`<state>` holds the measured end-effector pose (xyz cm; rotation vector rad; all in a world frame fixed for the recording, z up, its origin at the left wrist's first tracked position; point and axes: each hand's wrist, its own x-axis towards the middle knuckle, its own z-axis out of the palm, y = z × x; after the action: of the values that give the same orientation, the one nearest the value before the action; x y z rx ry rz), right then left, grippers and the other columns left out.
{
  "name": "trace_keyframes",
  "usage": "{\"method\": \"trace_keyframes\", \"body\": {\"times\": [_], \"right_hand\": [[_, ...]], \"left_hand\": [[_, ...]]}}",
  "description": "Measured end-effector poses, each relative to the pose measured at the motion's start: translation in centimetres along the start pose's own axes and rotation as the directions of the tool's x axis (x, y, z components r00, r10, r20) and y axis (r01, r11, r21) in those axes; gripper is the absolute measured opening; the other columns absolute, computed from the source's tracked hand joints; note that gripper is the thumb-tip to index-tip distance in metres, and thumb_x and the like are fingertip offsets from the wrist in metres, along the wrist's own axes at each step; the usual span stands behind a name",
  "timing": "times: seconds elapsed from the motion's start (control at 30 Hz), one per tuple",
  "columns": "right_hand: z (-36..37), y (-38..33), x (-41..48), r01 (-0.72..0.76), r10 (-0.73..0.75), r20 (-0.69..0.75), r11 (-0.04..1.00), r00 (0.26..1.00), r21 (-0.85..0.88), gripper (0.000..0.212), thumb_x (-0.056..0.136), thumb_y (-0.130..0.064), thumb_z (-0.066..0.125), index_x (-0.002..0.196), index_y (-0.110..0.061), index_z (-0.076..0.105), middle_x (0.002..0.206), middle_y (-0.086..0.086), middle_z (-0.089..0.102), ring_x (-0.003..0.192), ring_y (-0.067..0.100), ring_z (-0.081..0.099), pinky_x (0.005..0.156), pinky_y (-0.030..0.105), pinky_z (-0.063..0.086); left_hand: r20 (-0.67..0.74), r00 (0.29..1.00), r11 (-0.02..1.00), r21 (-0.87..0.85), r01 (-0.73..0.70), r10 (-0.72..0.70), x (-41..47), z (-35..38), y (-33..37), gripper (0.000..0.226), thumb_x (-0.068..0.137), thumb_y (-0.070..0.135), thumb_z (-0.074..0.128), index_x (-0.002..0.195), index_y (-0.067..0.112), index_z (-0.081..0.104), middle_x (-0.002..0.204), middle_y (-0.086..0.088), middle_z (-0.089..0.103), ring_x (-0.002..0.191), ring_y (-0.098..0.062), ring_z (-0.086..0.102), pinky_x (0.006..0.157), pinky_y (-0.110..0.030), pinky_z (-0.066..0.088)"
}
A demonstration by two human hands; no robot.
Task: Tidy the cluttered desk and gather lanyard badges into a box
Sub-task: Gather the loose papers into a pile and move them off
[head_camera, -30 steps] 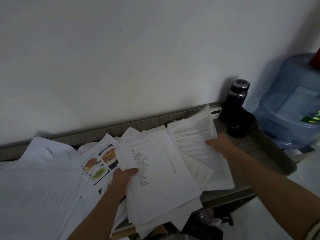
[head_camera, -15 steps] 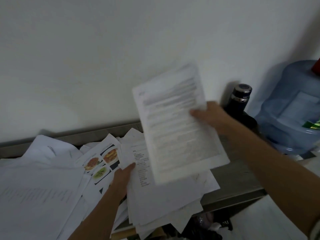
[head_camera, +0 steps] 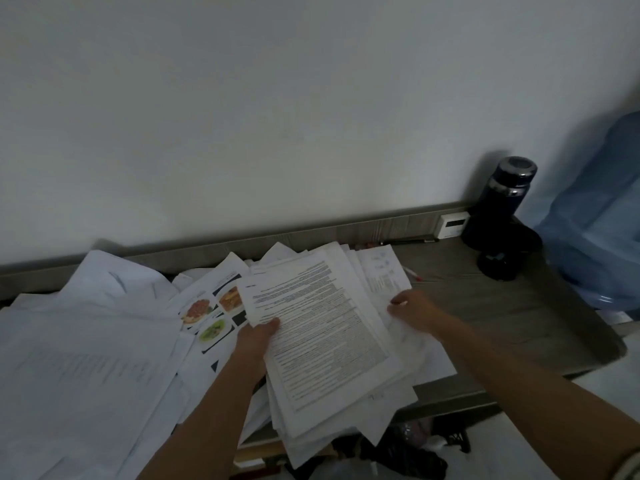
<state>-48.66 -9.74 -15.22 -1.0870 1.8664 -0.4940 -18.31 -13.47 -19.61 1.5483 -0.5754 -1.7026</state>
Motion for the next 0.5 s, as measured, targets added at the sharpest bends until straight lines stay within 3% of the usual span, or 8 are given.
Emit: {"method": "trace_keyframes", "body": {"times": [0.07,0.13,0.27,0.37,0.43,0.5], "right_hand": [[0.3,1.1,-1.1,-0.044,0.034,0.107,0.994,0.994,0.099,0.009,0.092,-0.019,0.063,0.096,-0.015,0.057,0.095,0.001,0.063,0.078,0.011,0.063,0.053,0.016,0.047],[0.6,1.7,-1.6,0.005,-0.012,0.081,0.996,0.997,0.093,0.007,0.092,-0.019,0.064,0.093,-0.013,0.061,0.094,0.002,0.065,0.079,0.012,0.064,0.055,0.017,0.047],[-1.6,-0.1,-2.1,0.166,-0.229,-0.195,0.942,0.954,-0.291,0.024,0.094,-0.022,0.060,0.077,-0.007,0.066,0.072,0.003,0.061,0.063,0.015,0.056,0.053,0.024,0.037],[-5.2,-3.0,-3.4,0.265,-0.466,-0.368,0.837,0.805,-0.479,0.029,0.092,-0.022,0.062,0.066,-0.009,0.063,0.064,0.005,0.057,0.064,0.022,0.054,0.059,0.029,0.035],[-7.8,-5.1,-4.9,0.355,-0.569,-0.460,0.807,0.681,-0.473,0.031,0.091,-0.020,0.064,0.061,-0.017,0.057,0.060,0.002,0.055,0.063,0.020,0.054,0.061,0.030,0.037],[-10.3,-6.9,-5.9,0.420,-0.597,-0.526,0.802,0.606,-0.426,0.025,0.092,-0.020,0.064,0.067,-0.014,0.066,0.062,0.004,0.061,0.062,0.021,0.057,0.062,0.031,0.044]], "left_hand": [[-0.011,1.000,1.000,-0.006,0.007,-0.007,0.3,-0.1,0.2,0.038,0.089,0.008,0.066,0.126,0.005,0.060,0.119,-0.018,0.065,0.106,-0.035,0.062,0.093,-0.049,0.050],[0.005,1.000,1.000,-0.009,0.021,-0.021,0.3,-0.1,0.3,0.037,0.089,0.007,0.065,0.125,0.004,0.060,0.119,-0.019,0.065,0.106,-0.036,0.062,0.092,-0.049,0.051],[0.013,1.000,1.000,0.005,0.020,-0.020,0.2,-0.1,0.3,0.037,0.089,0.005,0.065,0.126,0.003,0.060,0.120,-0.020,0.064,0.109,-0.038,0.061,0.096,-0.053,0.048],[0.018,1.000,1.000,0.016,0.015,-0.015,0.1,0.0,0.3,0.038,0.089,0.005,0.064,0.127,0.002,0.059,0.121,-0.020,0.063,0.110,-0.038,0.060,0.098,-0.055,0.046],[0.023,1.000,1.000,0.013,0.009,-0.009,-0.1,-0.1,0.2,0.038,0.090,0.004,0.063,0.127,0.001,0.059,0.122,-0.020,0.063,0.111,-0.038,0.059,0.099,-0.055,0.046],[0.028,1.000,1.000,0.003,0.006,-0.006,-0.1,-0.1,0.2,0.037,0.090,0.002,0.062,0.127,0.001,0.058,0.122,-0.021,0.063,0.111,-0.040,0.059,0.099,-0.056,0.045]]}}
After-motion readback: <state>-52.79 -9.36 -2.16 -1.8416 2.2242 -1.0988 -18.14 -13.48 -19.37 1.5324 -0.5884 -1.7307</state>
